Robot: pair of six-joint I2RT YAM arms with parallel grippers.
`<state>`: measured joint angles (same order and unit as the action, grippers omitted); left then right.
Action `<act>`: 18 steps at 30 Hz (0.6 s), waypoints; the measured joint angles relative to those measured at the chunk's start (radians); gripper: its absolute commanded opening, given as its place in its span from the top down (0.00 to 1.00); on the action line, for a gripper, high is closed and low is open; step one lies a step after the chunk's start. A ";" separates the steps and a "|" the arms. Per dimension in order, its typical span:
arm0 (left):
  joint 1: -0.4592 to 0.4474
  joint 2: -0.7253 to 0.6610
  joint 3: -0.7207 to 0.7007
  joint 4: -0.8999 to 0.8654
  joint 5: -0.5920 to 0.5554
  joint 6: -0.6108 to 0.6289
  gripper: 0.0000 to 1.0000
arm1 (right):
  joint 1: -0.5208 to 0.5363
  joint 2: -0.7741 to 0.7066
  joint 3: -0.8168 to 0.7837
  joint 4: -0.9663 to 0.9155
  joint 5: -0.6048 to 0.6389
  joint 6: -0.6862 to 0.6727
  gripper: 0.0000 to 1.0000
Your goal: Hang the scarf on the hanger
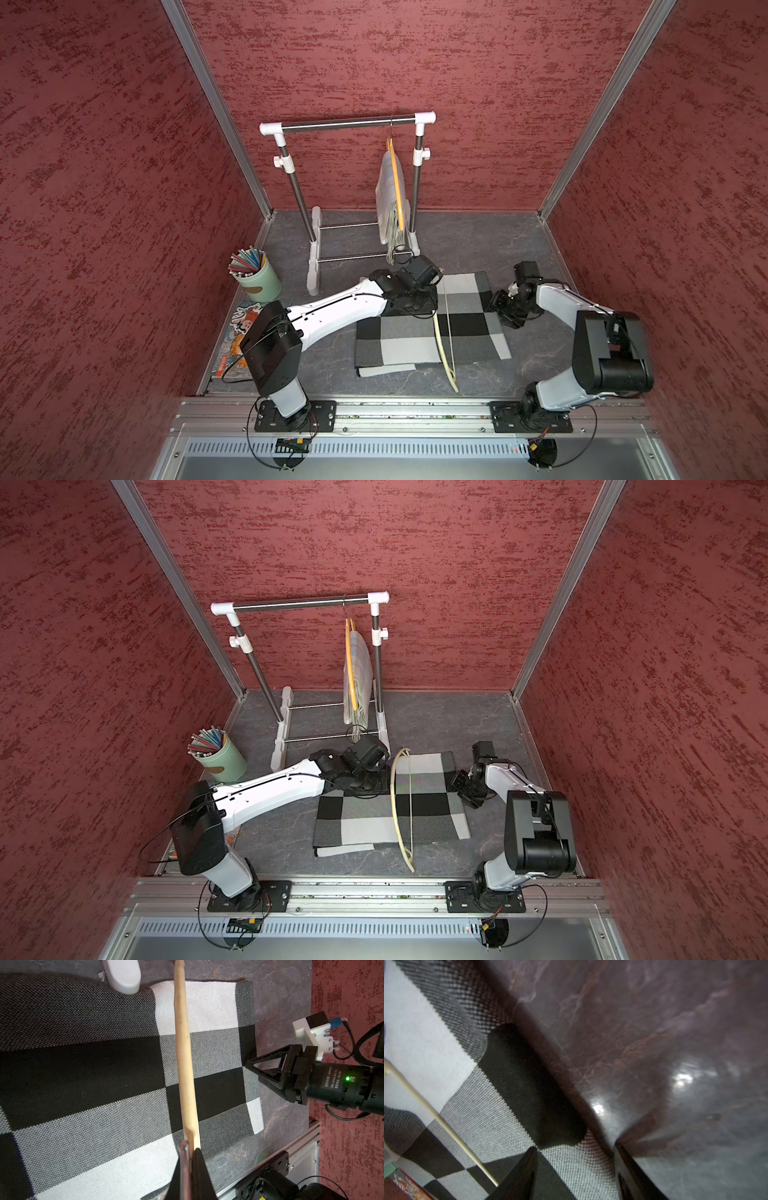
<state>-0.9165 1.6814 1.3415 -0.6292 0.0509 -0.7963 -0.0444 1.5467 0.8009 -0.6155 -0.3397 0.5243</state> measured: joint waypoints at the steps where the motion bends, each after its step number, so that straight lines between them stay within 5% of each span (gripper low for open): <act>1: 0.002 0.008 0.006 0.002 0.001 0.003 1.00 | 0.000 0.006 0.001 0.010 -0.021 -0.002 0.51; 10: 0.014 0.039 0.024 0.022 0.016 0.019 1.00 | 0.039 0.016 -0.015 0.127 -0.306 0.059 0.99; 18: 0.018 0.042 0.024 0.032 0.023 0.019 1.00 | 0.325 -0.073 -0.131 0.344 -0.467 0.235 1.00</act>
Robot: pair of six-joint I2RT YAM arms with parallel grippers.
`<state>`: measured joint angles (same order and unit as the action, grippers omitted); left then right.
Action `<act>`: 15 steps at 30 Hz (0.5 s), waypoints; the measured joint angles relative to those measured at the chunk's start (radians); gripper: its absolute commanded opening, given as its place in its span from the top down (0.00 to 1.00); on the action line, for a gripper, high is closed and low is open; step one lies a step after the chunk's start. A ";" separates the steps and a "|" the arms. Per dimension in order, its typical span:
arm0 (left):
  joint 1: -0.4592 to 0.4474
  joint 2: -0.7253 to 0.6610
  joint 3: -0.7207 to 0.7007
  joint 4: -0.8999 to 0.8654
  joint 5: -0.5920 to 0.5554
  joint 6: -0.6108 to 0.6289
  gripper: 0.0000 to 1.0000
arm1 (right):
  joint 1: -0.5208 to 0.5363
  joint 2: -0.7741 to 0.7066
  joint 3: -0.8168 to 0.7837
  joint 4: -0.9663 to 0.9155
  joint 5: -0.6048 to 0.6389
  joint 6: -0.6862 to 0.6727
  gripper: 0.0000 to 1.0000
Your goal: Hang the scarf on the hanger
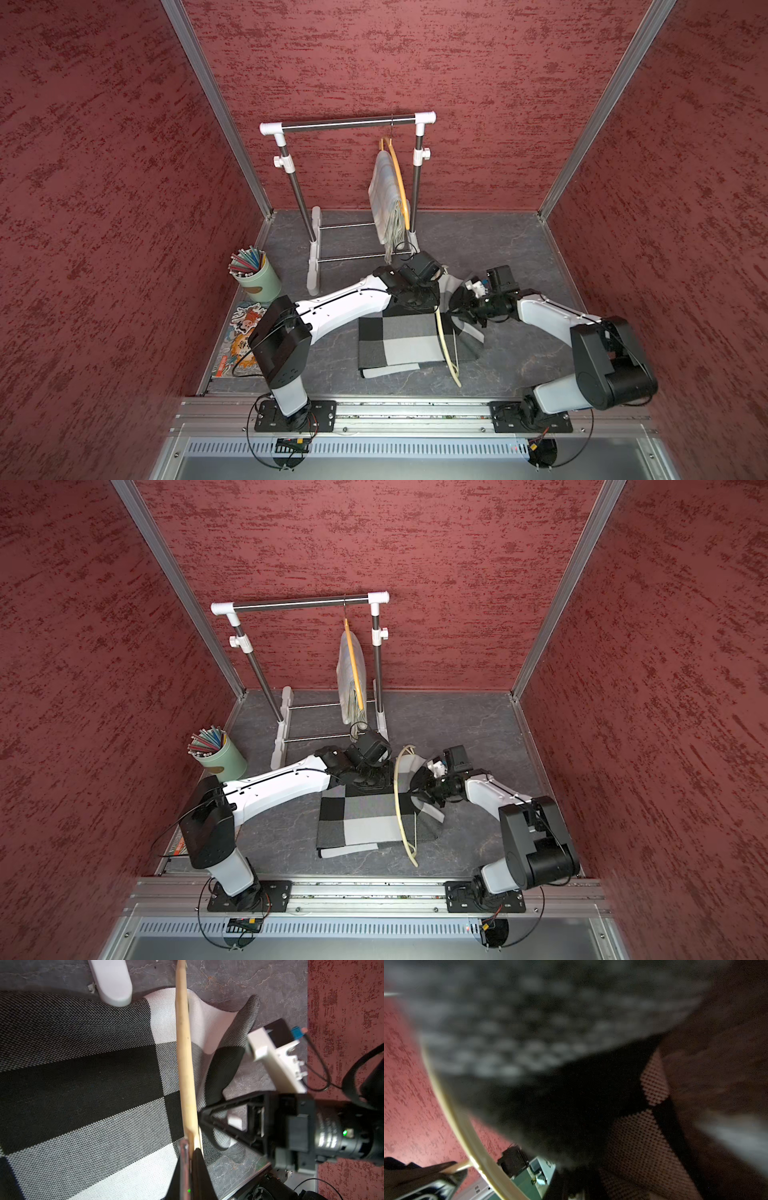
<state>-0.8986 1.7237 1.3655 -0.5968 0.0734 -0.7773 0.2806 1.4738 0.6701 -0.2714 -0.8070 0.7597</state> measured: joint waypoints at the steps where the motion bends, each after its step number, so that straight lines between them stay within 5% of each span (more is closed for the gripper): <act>1: 0.000 0.000 0.000 0.000 0.001 0.000 1.00 | 0.026 0.002 -0.006 0.018 -0.002 0.011 1.00; 15: 0.025 -0.002 -0.014 -0.024 -0.006 -0.023 1.00 | 0.214 0.293 0.163 0.067 -0.005 -0.091 1.00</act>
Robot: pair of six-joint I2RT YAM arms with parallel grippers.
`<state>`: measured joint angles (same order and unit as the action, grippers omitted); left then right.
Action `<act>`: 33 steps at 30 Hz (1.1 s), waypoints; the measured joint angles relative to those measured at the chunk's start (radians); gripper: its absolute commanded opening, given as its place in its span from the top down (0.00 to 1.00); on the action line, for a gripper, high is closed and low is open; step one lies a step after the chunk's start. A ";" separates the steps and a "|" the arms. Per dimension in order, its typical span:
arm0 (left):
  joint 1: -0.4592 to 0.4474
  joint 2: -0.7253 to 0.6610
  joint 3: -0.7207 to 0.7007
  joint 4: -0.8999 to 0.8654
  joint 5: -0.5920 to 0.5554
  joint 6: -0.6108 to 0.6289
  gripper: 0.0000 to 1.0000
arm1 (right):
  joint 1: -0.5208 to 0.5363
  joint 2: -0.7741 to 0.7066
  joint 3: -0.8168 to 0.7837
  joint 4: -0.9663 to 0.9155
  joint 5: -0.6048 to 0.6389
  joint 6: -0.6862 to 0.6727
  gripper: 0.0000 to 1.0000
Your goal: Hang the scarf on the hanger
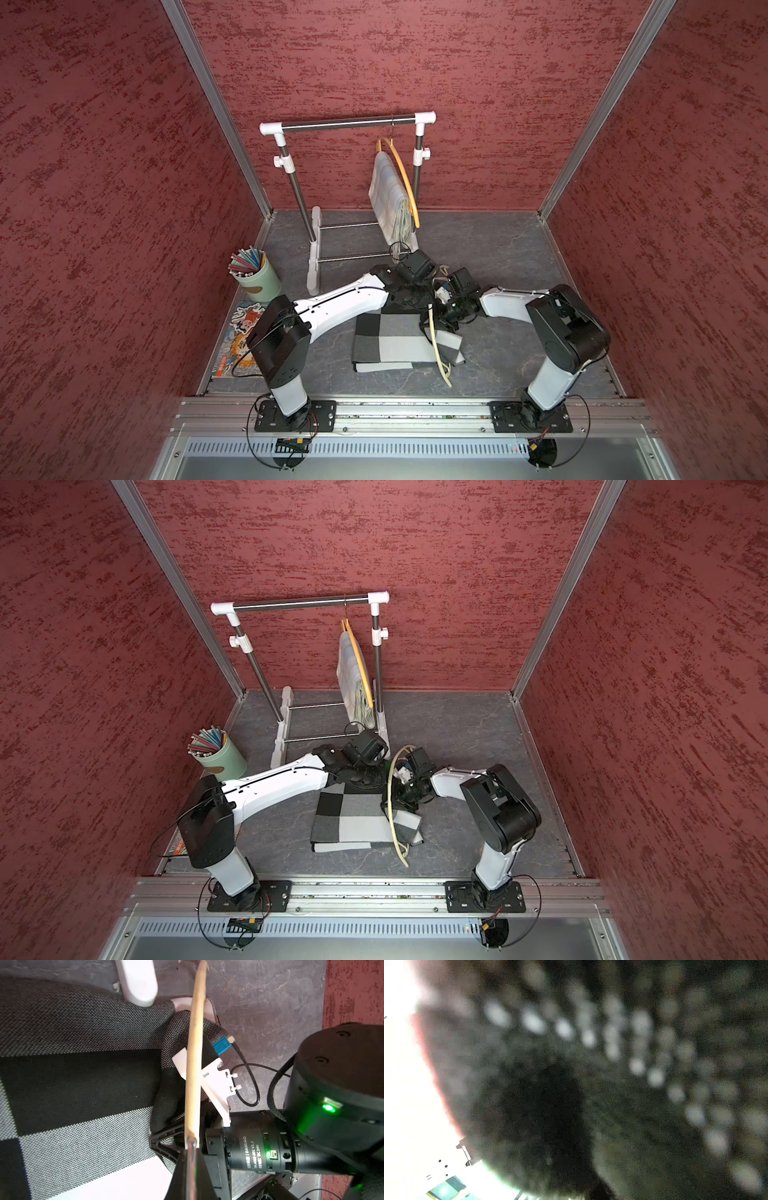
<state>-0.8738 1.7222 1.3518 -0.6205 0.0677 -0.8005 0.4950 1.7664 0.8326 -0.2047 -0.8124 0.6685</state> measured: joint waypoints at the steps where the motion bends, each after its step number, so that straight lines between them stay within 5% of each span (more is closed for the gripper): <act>1: 0.000 0.000 0.000 0.001 -0.001 -0.001 1.00 | -0.002 0.001 0.007 -0.011 0.000 -0.013 0.96; 3: 0.000 0.000 0.000 0.012 0.003 -0.004 1.00 | -0.016 -0.006 0.008 -0.027 -0.006 -0.030 0.66; 5: -0.006 -0.001 0.000 0.040 0.002 -0.005 1.00 | -0.049 -0.020 0.007 -0.033 -0.015 -0.055 0.48; 9: -0.006 0.002 0.002 0.095 0.001 -0.006 1.00 | -0.143 -0.064 -0.011 -0.043 -0.071 -0.073 0.33; 15: -0.012 0.014 -0.006 0.105 0.010 -0.007 1.00 | -0.211 -0.178 -0.130 0.055 -0.118 0.016 0.30; 18: -0.019 0.014 -0.008 0.106 0.013 -0.007 1.00 | -0.236 -0.286 -0.212 0.072 -0.126 0.051 0.42; 22: -0.020 0.014 -0.012 0.110 0.018 -0.012 1.00 | -0.281 -0.430 -0.241 0.015 -0.112 0.040 0.53; 33: -0.030 0.015 -0.012 0.110 0.011 -0.014 1.00 | -0.293 -0.558 -0.325 -0.244 0.053 -0.069 0.58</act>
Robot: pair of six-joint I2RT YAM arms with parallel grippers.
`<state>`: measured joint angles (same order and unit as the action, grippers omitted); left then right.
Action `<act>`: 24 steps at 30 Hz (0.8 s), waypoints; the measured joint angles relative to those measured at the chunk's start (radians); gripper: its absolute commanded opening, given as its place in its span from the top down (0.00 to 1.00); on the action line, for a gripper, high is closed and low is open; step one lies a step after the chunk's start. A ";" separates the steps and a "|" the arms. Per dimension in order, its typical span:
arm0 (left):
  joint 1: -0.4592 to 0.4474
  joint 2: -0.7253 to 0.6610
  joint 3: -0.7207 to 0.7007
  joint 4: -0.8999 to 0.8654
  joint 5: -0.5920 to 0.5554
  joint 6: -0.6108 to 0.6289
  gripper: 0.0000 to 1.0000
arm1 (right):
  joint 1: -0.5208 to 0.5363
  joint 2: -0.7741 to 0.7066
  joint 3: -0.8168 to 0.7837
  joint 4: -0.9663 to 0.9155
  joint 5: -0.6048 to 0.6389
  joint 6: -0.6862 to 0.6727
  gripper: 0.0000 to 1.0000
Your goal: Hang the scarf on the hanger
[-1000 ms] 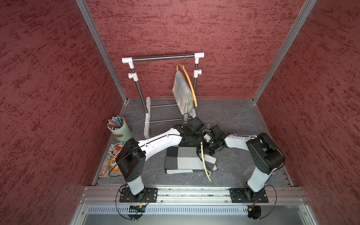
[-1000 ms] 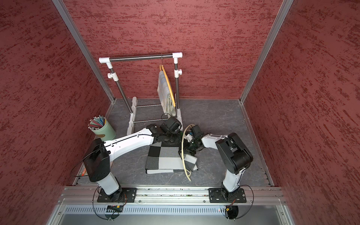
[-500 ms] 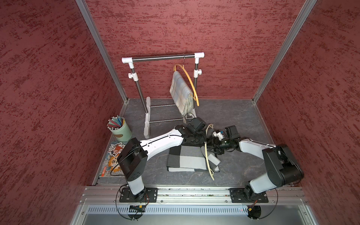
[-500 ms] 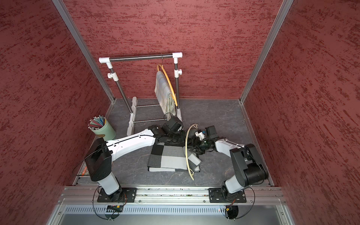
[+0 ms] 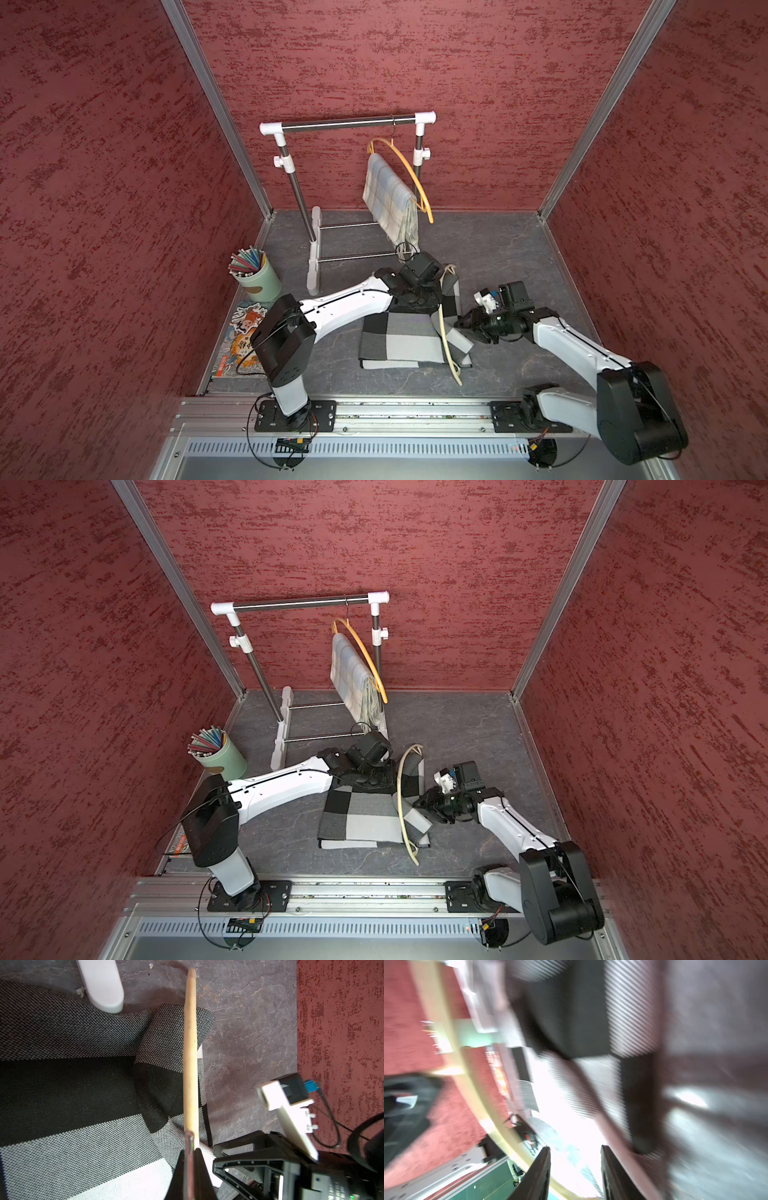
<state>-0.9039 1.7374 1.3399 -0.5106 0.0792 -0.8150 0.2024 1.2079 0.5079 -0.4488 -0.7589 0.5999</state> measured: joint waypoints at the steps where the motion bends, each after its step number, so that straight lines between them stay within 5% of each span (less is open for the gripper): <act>1: -0.002 0.000 0.000 0.000 -0.002 0.000 1.00 | 0.006 -0.003 -0.012 -0.015 0.006 -0.002 0.59; 13: -0.023 0.000 0.000 -0.002 -0.013 -0.001 1.00 | 0.146 -0.085 -0.055 0.024 -0.073 0.107 0.70; 19: -0.028 0.000 -0.002 -0.002 -0.016 -0.001 1.00 | 0.140 -0.101 0.145 -0.180 0.195 0.015 0.68; 24: -0.028 -0.004 -0.015 0.005 -0.022 -0.011 1.00 | 0.111 -0.065 0.193 -0.232 0.391 -0.023 0.52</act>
<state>-0.9321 1.7332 1.3247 -0.5056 0.0574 -0.8261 0.3138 1.1431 0.7006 -0.6807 -0.3676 0.5774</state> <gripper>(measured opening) 0.053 0.419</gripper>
